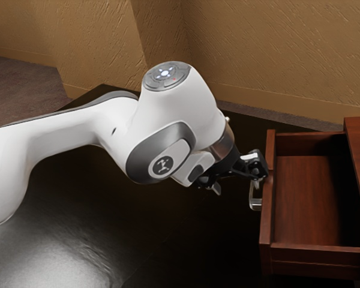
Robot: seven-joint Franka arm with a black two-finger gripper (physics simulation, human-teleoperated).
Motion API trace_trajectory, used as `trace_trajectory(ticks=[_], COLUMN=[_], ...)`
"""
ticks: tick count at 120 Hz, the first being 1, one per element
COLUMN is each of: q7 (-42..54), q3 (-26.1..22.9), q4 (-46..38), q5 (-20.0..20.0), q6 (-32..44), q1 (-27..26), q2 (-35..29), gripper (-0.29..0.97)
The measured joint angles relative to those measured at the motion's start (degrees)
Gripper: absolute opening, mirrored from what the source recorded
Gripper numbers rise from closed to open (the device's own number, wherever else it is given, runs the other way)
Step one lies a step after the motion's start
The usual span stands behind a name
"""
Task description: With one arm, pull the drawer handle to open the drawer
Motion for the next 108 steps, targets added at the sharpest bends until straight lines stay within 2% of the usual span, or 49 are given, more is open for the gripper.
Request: trace_trajectory(ticks=[12, 33, 54, 63, 70, 74, 80, 88, 93, 99, 108], q7=[0.0, 0.1, 0.2, 0.2, 0.1, 0.1, 0.1, 0.1, 0.0, 0.0, -0.7], q3=[-0.1, -0.4, -0.5, -0.2, 1.1, 4.0, 13.9, 32.7, 41.6, 46.7, 48.9], q4=[-0.1, -0.5, -0.6, -2.3, -4.2, -4.9, -5.3, -4.7, -4.4, -4.3, -2.3], q5=[-0.1, 0.0, 0.2, 0.1, -0.1, -0.1, -0.2, -0.3, -0.2, -0.2, -0.4], q6=[-0.1, -0.1, -0.2, -0.3, -0.4, -0.4, -0.4, -0.4, -0.5, -0.5, -2.1], q1=[0.2, 0.9, 1.4, 1.9, 1.3, -0.9, -9.8, -28.0, -37.2, -42.7, -45.6], q2=[-0.1, 0.1, 0.0, -2.5, -4.7, -5.8, -7.7, -10.7, -12.4, -13.4, -13.5], gripper=[0.54, 0.69, 0.67, 0.60, 0.59, 0.57, 0.55, 0.58, 0.60, 0.62, 0.64])
